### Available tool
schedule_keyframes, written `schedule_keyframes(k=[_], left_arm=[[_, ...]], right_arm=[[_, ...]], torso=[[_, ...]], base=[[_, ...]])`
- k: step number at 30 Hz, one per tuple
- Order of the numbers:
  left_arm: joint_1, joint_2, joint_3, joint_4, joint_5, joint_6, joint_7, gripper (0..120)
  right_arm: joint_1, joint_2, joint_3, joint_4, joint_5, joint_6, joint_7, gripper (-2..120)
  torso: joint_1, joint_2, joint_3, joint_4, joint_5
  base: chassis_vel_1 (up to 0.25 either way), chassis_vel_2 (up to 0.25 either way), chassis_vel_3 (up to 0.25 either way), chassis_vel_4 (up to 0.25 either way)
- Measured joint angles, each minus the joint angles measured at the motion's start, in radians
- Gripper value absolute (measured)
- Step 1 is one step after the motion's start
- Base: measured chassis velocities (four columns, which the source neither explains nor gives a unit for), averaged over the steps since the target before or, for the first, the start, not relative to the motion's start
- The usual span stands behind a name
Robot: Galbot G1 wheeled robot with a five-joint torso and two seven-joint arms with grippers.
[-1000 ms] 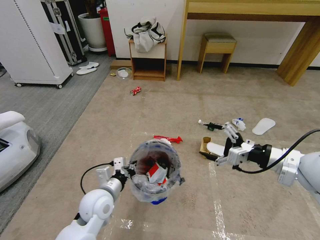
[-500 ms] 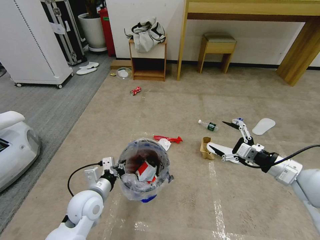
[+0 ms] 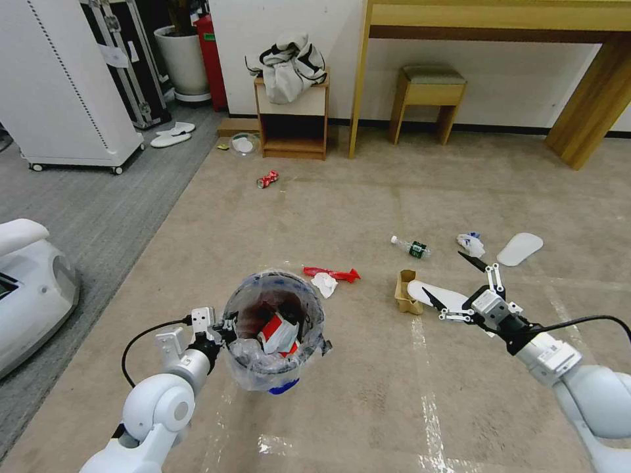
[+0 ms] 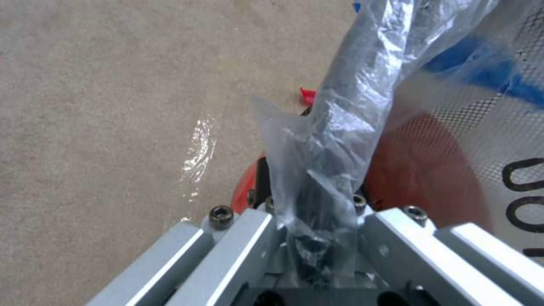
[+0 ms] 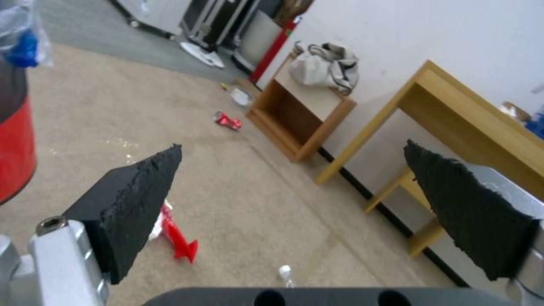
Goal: Pick up the trash bin and place the garbage on the floor into it.
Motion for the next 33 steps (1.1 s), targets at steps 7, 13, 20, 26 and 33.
schedule_keyframes(k=[7,13,20,26,33], left_arm=[[-0.001,-0.003,-0.009,0.0,0.007,0.0,-0.001,1],[0.002,0.002,-0.013,-0.002,0.007,-0.001,-0.001,1],[0.009,0.007,-0.019,-0.008,0.006,-0.013,0.002,1],[0.009,0.001,-0.018,-0.008,0.007,-0.016,0.004,1],[0.0,-0.006,-0.013,-0.001,0.017,-0.016,0.007,1]], right_arm=[[-0.013,0.033,0.012,0.0,0.002,-0.003,0.019,100],[-0.017,0.061,0.011,0.0,0.001,-0.003,0.019,100],[-0.031,0.107,0.012,0.005,-0.013,-0.009,0.017,100],[-0.036,0.11,0.026,0.016,-0.02,-0.022,-0.001,100],[-0.029,0.089,0.032,0.019,-0.008,-0.028,-0.025,100]], torso=[[0.0,0.0,0.0,0.0,-0.0001],[0.0,0.0,0.0,0.0,-0.0001],[0.0,0.0,0.0,0.0,0.0],[0.0,0.0,0.0,0.0,0.0],[0.0,0.0,0.0,0.0,0.0]], base=[[0.0,0.0,0.0,0.0],[0.0,0.0,0.0,0.0],[0.0,0.0,0.0,0.0],[0.0,0.0,0.0,0.0],[0.0,0.0,0.0,0.0]])
